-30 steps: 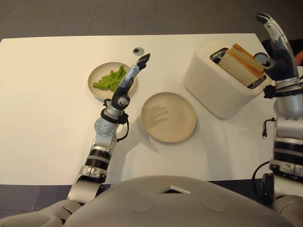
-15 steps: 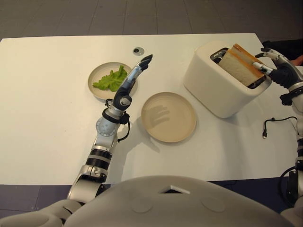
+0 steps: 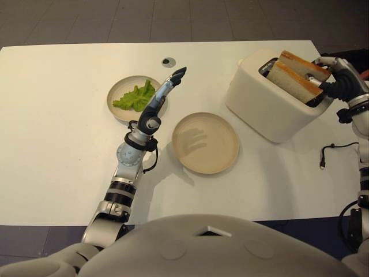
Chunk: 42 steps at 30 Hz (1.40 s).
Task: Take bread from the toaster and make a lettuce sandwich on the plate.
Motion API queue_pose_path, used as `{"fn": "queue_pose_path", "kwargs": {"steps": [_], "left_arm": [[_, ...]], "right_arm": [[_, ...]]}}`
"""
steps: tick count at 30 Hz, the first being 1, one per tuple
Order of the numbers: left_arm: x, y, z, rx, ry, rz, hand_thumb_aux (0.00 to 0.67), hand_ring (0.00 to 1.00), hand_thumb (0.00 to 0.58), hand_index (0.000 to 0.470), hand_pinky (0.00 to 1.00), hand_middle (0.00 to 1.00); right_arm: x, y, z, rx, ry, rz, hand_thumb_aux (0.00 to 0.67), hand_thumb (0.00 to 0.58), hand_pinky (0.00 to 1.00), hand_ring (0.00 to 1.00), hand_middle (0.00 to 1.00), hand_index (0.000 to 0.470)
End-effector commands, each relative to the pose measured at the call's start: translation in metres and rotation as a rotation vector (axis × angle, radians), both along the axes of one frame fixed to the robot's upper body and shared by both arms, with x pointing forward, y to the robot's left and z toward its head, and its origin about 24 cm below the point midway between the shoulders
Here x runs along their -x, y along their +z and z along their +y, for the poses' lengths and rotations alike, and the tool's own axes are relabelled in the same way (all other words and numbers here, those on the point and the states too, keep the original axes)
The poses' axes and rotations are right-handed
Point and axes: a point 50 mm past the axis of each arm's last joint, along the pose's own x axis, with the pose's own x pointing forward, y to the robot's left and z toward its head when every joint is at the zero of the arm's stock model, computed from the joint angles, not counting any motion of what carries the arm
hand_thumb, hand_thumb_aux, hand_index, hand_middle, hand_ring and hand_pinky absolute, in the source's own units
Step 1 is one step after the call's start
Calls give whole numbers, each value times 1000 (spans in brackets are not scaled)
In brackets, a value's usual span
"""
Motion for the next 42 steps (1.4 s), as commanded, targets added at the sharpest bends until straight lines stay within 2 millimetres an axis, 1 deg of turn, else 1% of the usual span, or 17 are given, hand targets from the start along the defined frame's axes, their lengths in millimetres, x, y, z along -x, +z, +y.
{"fn": "queue_pose_path", "kwargs": {"steps": [1, 5, 8, 13, 15, 18, 24, 25, 26, 27, 28, 33, 34, 35, 36, 37, 42], "left_arm": [[-13, 4, 19, -189, 132, -44, 0, 0, 0, 0, 0, 0], [-39, 15, 65, -571, 468, -106, 0, 0, 0, 0, 0, 0], [-56, 13, 98, -909, 682, -107, 0, 0, 0, 0, 0, 0], [-73, -12, 122, -1268, 776, 6, 0, 0, 0, 0, 0, 0], [-76, -24, 126, -1344, 762, 74, 0, 0, 0, 0, 0, 0], [-80, -36, 129, -1404, 746, 140, 0, 0, 0, 0, 0, 0], [-90, -51, 123, -1480, 697, 178, 0, 0, 0, 0, 0, 0], [-91, -53, 122, -1493, 682, 179, 197, 0, 291, 138, 0, 0], [-91, -55, 120, -1502, 668, 177, 410, 0, 493, 288, 0, 0], [-91, -57, 119, -1509, 656, 177, 573, 0, 568, 402, 0, 0], [-91, -59, 118, -1517, 643, 179, 670, 0, 580, 470, 0, 0], [-90, -62, 111, -1468, 599, 166, 670, 0, 580, 470, 0, 0], [-91, -58, 108, -1431, 598, 150, 670, 0, 580, 470, 0, 0], [-92, -54, 107, -1391, 603, 127, 670, 0, 580, 470, 0, 0], [-92, -49, 105, -1344, 604, 112, 670, 0, 580, 470, 0, 0], [-92, -45, 103, -1298, 603, 98, 670, 0, 580, 470, 0, 0], [-81, -25, 89, -1045, 514, 60, 670, 0, 580, 470, 0, 0]], "right_arm": [[-1, 30, 8, -65, 32, -221, 670, 580, 1000, 1000, 1000, 470], [9, 60, 12, -123, 50, -472, 670, 580, 1000, 1000, 1000, 470], [22, 75, 29, -199, 174, -608, 670, 580, 1000, 1000, 1000, 470], [34, 71, 66, -339, 450, -531, 670, 580, 1000, 1000, 1000, 470], [36, 55, 87, -389, 578, -392, 670, 580, 1000, 1000, 1000, 470], [35, 5, 121, -385, 708, -80, 670, 580, 1000, 1000, 1000, 470], [30, -101, 155, -304, 620, 313, 670, 580, 1000, 1000, 1000, 470], [30, -113, 158, -279, 596, 342, 670, 580, 1000, 1000, 1000, 470], [30, -122, 160, -265, 582, 364, 670, 580, 1000, 1000, 1000, 470], [30, -128, 161, -244, 572, 383, 670, 580, 1000, 1000, 1000, 470], [30, -134, 161, -225, 563, 412, 670, 580, 1000, 1000, 1000, 470], [33, -141, 160, -158, 584, 459, 670, 580, 1000, 1000, 1000, 470], [35, -137, 163, -147, 611, 439, 407, 491, 918, 918, 918, 286], [37, -131, 167, -131, 641, 409, 0, 0, 616, 616, 616, 0], [39, -126, 170, -123, 661, 381, 0, 0, 51, 51, 51, 0], [39, -121, 172, -111, 671, 348, 0, 0, 0, 0, 0, 0], [34, -95, 165, -83, 628, 180, 0, 0, 0, 0, 0, 0]]}}
